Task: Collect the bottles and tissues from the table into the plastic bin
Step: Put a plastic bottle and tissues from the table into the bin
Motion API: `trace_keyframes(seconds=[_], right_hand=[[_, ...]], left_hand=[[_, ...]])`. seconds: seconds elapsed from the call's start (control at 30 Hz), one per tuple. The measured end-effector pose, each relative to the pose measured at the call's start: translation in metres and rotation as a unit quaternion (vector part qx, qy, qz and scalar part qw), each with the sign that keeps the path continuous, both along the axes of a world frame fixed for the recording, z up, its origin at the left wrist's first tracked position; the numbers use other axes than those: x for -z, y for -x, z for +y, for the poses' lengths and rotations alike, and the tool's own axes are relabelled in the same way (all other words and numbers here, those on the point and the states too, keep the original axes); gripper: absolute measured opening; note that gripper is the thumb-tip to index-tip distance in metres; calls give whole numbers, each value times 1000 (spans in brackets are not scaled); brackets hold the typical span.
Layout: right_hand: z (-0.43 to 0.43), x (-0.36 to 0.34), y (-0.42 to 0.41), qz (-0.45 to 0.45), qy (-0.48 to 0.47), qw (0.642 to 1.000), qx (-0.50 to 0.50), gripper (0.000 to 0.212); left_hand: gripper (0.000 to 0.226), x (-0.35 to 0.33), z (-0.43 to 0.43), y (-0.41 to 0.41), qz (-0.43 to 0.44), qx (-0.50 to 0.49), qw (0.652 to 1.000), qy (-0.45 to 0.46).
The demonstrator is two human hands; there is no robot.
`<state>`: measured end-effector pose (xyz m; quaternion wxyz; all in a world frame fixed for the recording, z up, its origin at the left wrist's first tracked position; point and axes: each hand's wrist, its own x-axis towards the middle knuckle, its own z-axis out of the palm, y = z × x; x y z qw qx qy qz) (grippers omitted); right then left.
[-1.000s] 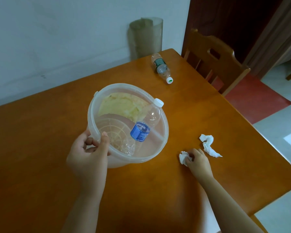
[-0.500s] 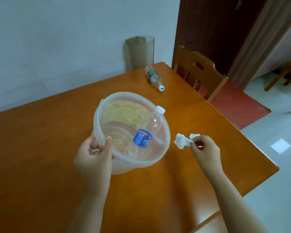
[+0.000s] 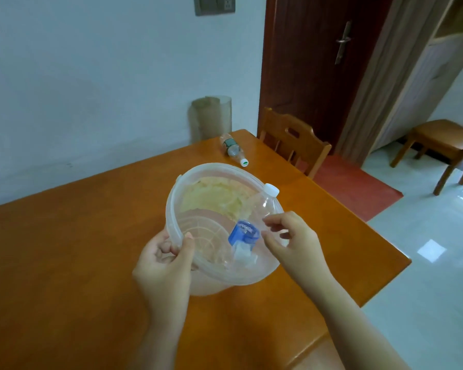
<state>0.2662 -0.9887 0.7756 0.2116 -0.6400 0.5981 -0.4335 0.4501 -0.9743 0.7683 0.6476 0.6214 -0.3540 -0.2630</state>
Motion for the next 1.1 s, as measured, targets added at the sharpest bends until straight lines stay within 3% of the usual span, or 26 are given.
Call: trace_keyframes(seconds=[0.2, 0.53, 0.73, 0.9, 1.1], right_hand=[[82, -14, -2, 133, 29, 985, 106, 27], [242, -49, 11, 257, 15, 932, 256, 32], [332, -65, 41, 268, 26, 904, 333, 32], [427, -80, 81, 265, 31, 887, 377, 33], [555, -93, 143, 285, 16, 857, 429, 30]], left_hand=[[25, -9, 40, -8, 24, 100, 994, 22], [26, -25, 128, 13, 32, 251, 967, 36], [19, -50, 192, 43, 34, 286, 955, 73], [40, -76, 258, 86, 39, 298, 948, 106], [34, -94, 350, 164, 34, 334, 932, 136]])
